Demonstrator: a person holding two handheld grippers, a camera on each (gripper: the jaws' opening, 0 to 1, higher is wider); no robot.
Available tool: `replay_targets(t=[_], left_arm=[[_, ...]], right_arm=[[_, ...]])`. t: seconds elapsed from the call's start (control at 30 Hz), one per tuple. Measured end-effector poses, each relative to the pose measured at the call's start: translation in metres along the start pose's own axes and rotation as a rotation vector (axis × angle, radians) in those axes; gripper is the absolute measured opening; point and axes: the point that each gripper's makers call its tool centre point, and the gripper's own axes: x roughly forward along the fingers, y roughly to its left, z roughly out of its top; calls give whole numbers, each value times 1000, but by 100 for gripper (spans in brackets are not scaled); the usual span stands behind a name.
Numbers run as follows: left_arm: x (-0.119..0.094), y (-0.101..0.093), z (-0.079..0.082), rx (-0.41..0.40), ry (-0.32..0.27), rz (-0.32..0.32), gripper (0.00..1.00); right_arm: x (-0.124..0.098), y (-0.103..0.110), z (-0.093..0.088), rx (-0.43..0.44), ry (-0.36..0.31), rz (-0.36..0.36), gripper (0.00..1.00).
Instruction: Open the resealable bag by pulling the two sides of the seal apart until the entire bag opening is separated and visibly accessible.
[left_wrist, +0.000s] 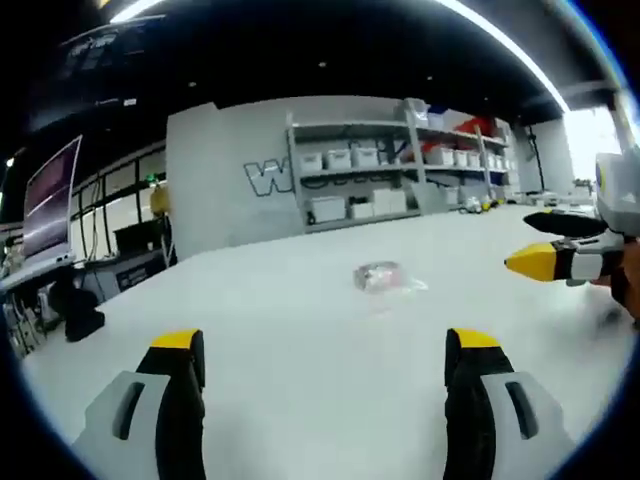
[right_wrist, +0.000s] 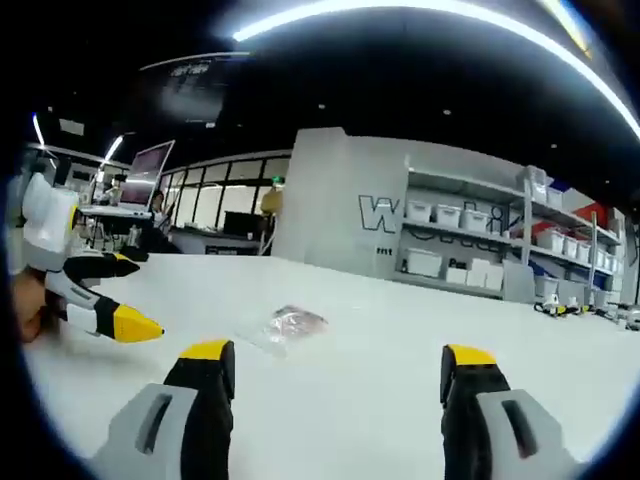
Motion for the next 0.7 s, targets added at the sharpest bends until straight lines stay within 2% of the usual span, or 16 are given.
replay_targets(t=[0.7], left_arm=[[1,0,-2,-2,10,-2,100]], right_arm=[[0,3,-2,-6,9,13,83]])
